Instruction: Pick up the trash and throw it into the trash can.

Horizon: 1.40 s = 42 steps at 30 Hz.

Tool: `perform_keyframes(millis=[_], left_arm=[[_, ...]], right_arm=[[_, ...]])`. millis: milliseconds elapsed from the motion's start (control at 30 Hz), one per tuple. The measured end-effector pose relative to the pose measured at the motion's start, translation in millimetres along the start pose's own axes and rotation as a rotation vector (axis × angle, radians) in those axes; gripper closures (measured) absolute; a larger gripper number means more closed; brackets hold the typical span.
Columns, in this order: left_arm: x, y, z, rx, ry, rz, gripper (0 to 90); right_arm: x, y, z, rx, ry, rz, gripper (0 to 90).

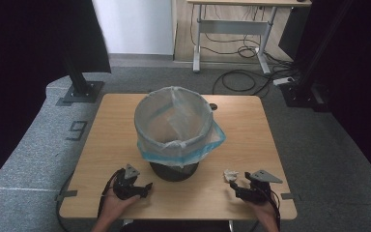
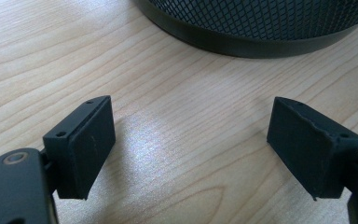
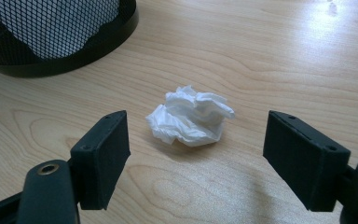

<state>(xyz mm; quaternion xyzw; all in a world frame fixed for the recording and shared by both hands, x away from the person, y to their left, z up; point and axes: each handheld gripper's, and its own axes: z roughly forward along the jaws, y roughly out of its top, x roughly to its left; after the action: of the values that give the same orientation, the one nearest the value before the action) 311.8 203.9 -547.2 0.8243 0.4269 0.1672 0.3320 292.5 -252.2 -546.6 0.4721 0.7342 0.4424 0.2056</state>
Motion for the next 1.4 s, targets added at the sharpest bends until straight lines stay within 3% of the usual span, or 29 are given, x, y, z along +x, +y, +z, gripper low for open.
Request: perform_keyframes(millis=[467,733,1033,1133,1400], left_arm=[[-0.4,0.0,0.1,0.0,-0.001,-0.002,14.8],[-0.6,0.1,0.2,0.0,0.0,-0.002,14.8],[-1.1,0.2,0.4,-0.001,-0.001,-0.001,14.9],[-1.4,0.1,0.4,-0.002,0.0,-0.002,14.9],[-1.8,0.1,0.4,-0.002,0.002,-0.004,14.9]], right_arm=[[1.7,3.2,4.2,0.001,-0.001,-0.003,23.8],[7.6,5.9,18.1,0.039,-0.005,-0.042,25.3],[9.2,11.1,29.5,0.046,-0.012,-0.054,30.1],[9.0,12.5,31.6,0.048,-0.013,-0.056,32.4],[7.3,15.2,38.1,0.098,-0.028,-0.056,49.9]])
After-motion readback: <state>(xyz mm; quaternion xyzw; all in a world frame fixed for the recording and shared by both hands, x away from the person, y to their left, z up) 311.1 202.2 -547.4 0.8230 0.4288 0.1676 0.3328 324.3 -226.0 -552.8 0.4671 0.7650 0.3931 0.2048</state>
